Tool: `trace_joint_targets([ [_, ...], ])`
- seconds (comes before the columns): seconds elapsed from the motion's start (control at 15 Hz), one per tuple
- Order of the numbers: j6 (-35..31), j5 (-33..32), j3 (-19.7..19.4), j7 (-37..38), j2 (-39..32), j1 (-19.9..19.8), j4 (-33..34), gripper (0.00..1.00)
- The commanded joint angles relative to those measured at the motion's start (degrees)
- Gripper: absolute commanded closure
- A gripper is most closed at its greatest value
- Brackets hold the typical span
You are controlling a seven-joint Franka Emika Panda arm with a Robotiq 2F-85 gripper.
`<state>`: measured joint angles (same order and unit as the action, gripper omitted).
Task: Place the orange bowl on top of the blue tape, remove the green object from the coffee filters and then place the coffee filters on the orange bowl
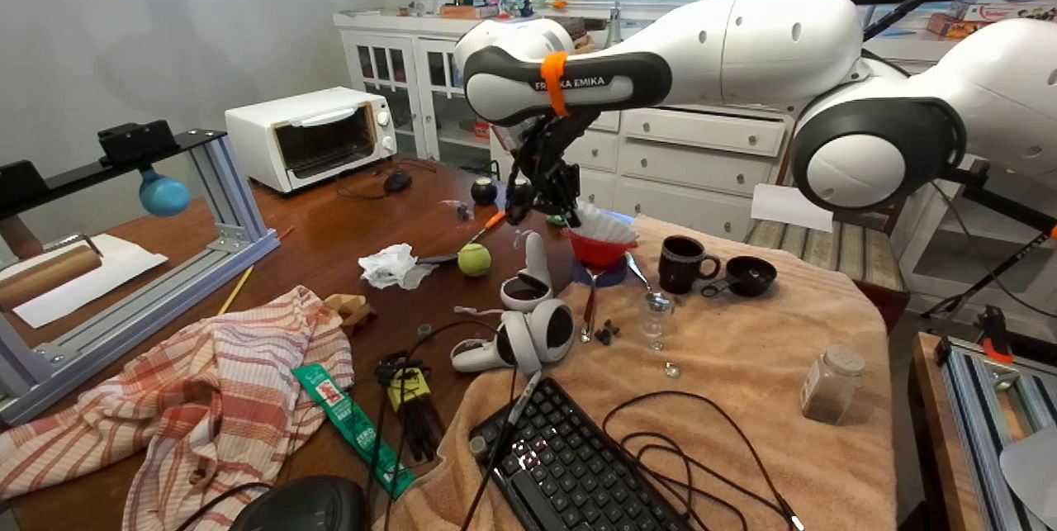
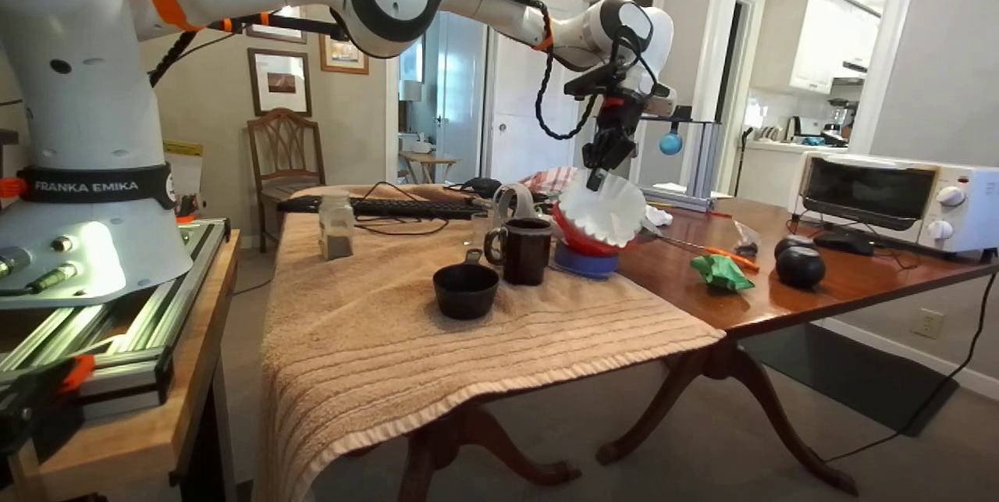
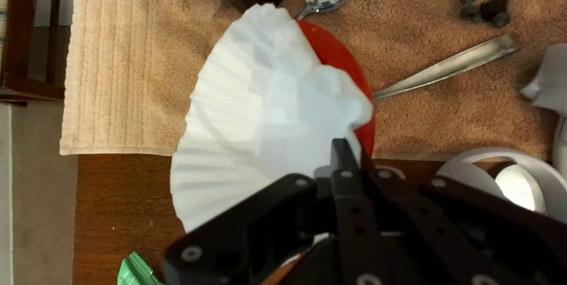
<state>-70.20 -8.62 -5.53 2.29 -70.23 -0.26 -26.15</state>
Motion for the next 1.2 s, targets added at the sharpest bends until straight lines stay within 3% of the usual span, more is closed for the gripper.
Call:
trace_joint_targets([
  [0.0, 2.24, 1.27, 0.49, -0.22, -1.20, -1.12, 1.06, 1.00],
  [0.73, -0.98, 3.51, 1.92, -1.51, -2.30, -2.72, 1.11, 1.00],
  [0.8, -1.33, 3.66, 2.07, -1.38, -1.59, -2.59, 0.17, 0.74],
  [0.93, -1.04, 3.80, 2.02, -0.62, -1.04, -2.35, -0.31, 0.66],
  [1.13, -0.72, 3.73, 1.87, -0.14, -0.78, -2.31, -0.50, 0.42],
])
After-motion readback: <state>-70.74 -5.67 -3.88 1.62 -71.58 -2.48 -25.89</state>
